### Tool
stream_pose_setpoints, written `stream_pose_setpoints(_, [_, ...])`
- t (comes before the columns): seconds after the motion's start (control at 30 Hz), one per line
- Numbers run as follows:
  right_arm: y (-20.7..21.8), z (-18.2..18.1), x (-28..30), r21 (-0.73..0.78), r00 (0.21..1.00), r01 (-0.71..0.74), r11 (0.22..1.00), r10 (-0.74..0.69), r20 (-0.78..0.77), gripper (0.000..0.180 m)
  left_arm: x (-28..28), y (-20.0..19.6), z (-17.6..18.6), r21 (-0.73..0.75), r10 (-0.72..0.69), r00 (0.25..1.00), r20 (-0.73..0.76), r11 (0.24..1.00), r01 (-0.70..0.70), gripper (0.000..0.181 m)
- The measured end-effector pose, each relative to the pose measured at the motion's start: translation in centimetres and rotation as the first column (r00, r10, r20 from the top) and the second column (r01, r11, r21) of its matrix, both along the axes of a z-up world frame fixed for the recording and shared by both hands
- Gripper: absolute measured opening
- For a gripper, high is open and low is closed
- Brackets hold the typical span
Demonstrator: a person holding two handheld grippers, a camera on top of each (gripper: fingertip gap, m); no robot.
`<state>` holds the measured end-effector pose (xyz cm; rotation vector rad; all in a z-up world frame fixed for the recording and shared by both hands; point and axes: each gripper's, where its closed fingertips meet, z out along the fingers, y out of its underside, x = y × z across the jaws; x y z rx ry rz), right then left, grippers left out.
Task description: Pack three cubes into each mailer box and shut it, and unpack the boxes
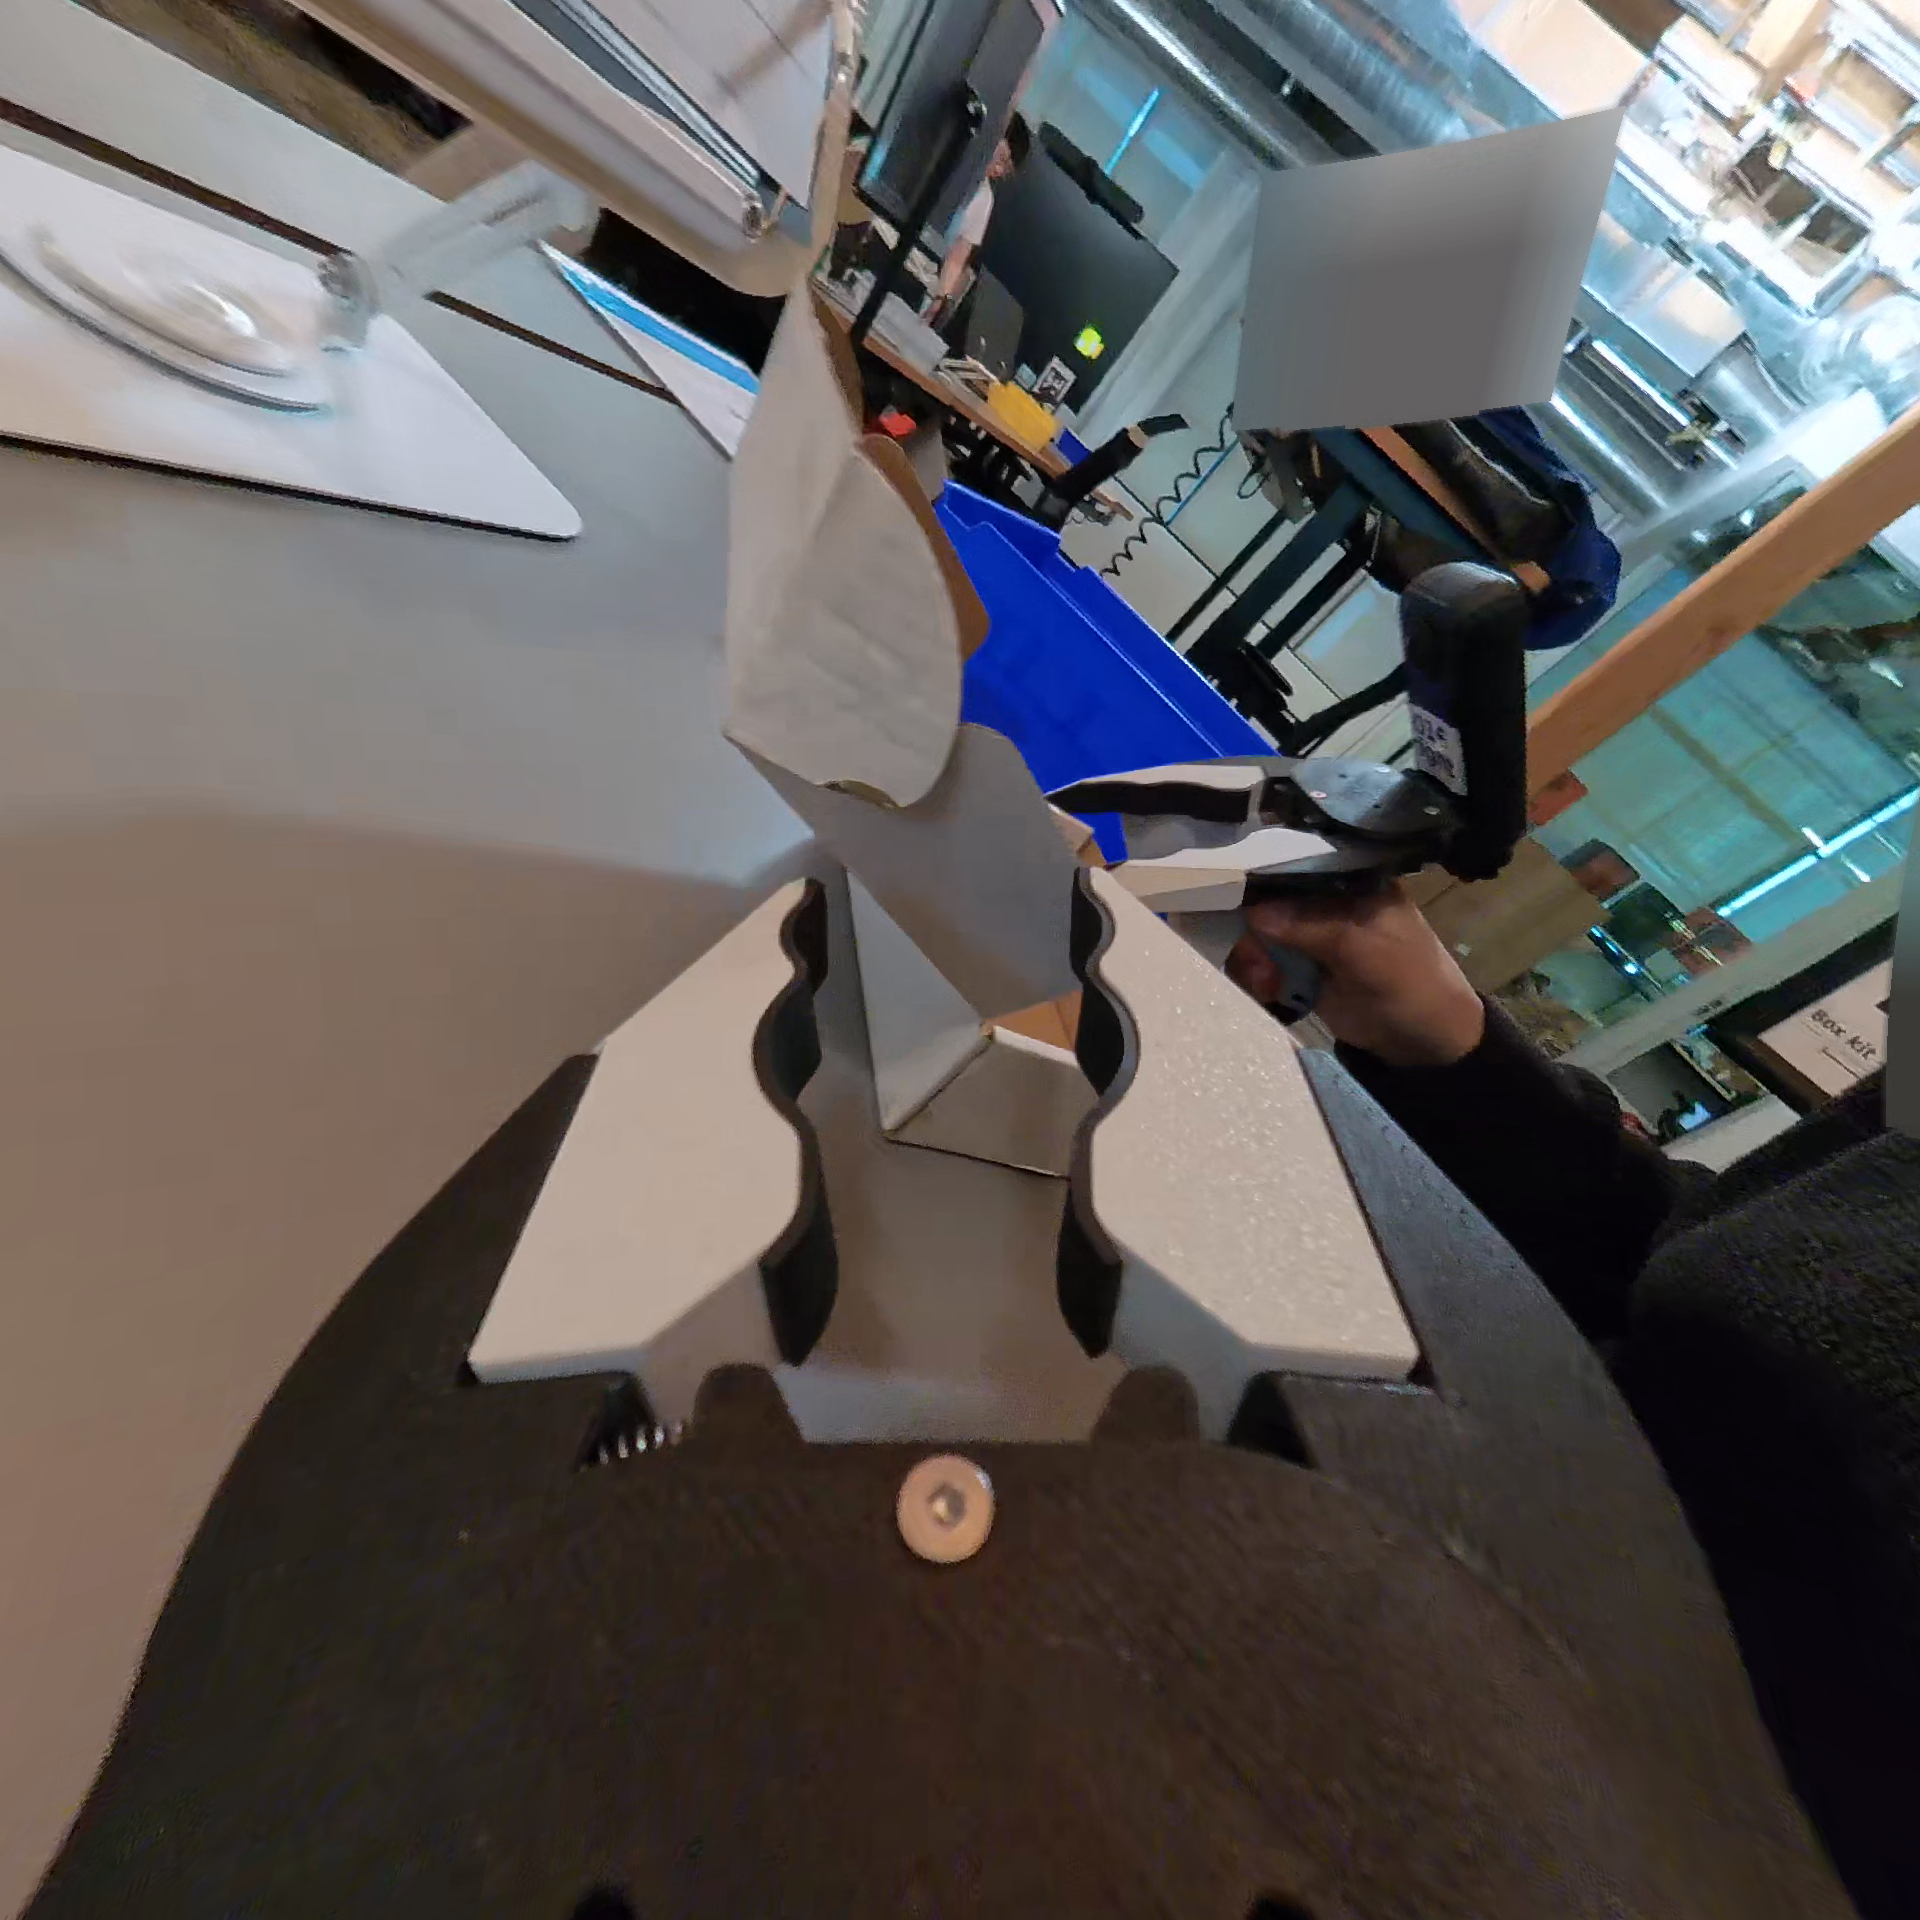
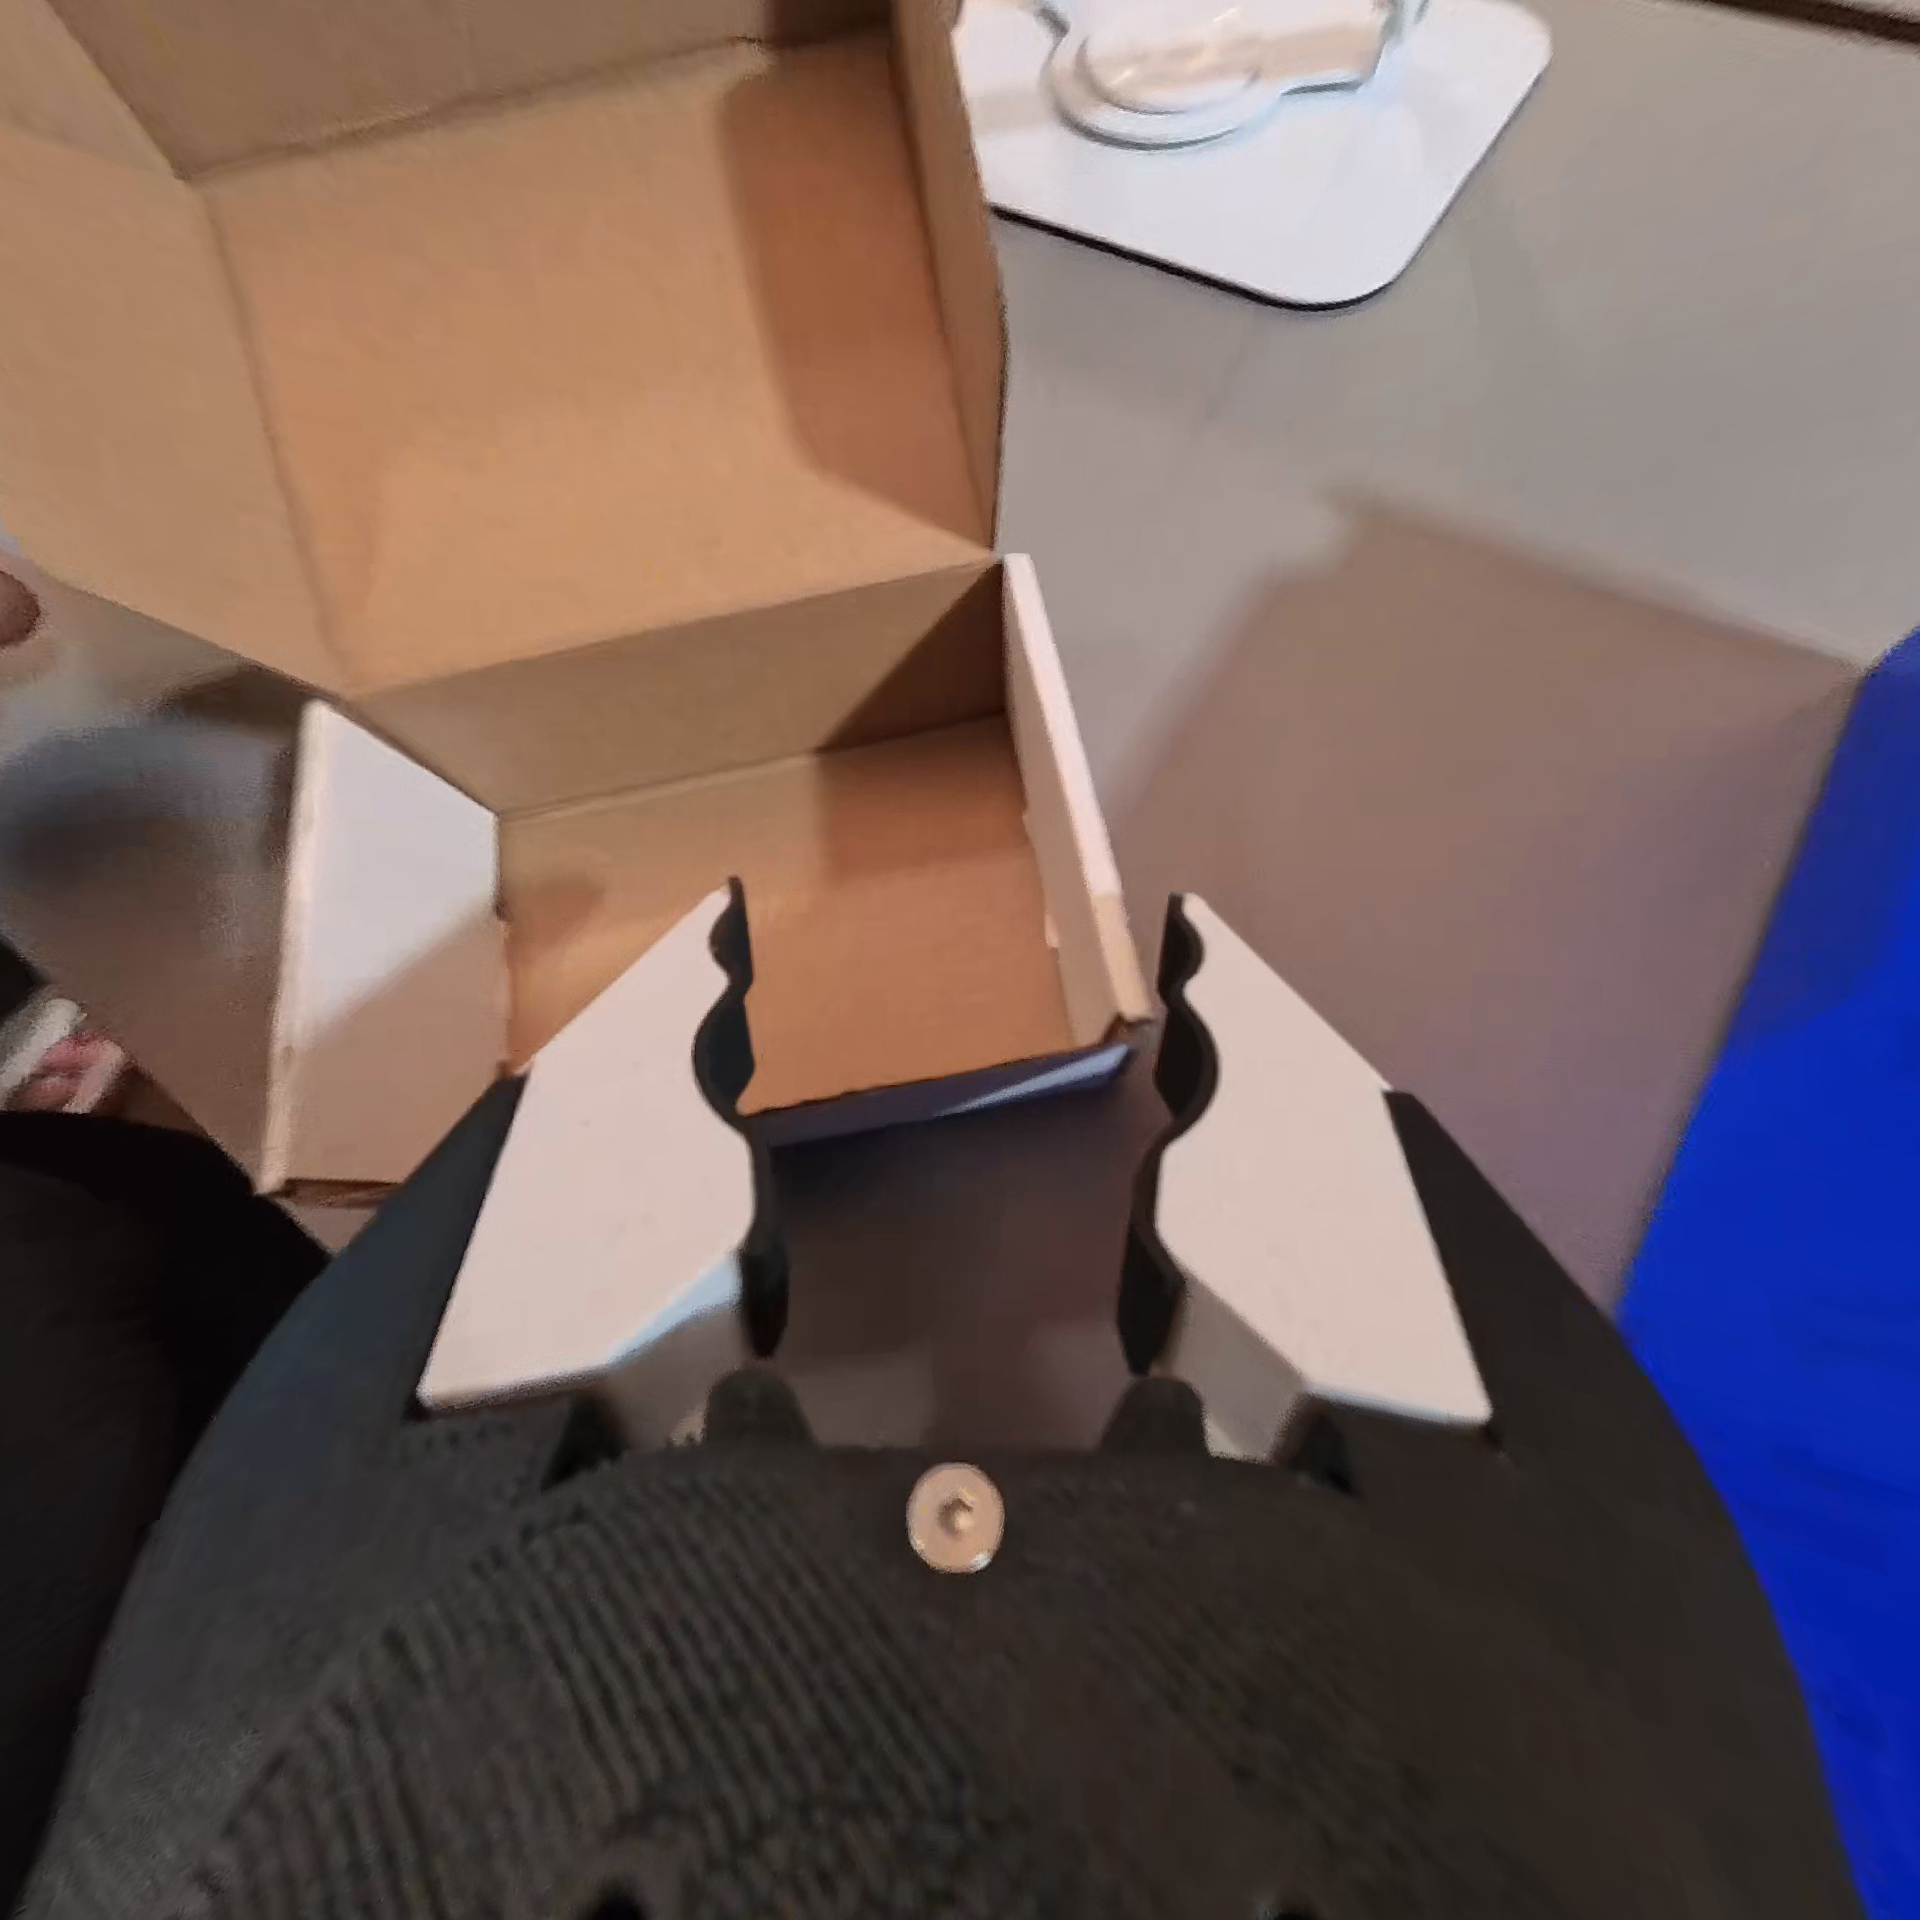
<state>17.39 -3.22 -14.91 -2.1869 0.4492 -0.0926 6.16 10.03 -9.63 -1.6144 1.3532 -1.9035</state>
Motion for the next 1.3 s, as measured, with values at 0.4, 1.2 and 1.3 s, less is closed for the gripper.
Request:
stream_pose_setpoints(0.4, [2.4,0.7,-5.1,0.141,0.967,-0.198,0.970,0.217,-0.133,0.064,0.6,0.3,1.5,0.090,0.104,0.990,0.093,0.990,-0.112,0.041])
stream_pose_setpoints(1.2, [4.1,2.6,-5.1,0.205,0.969,-0.242,0.948,0.248,-0.002,0.083,-0.3,-2.5,-1.9,0.440,-0.017,1.000,0.023,0.898,0.005,0.045])
stream_pose_setpoints(1.3, [3.3,3.0,-4.9,0.234,0.976,-0.210,0.949,0.219,-0.015,0.084,-0.8,-2.2,-1.9,0.449,0.001,1.000,0.012,0.894,-0.007,0.055])
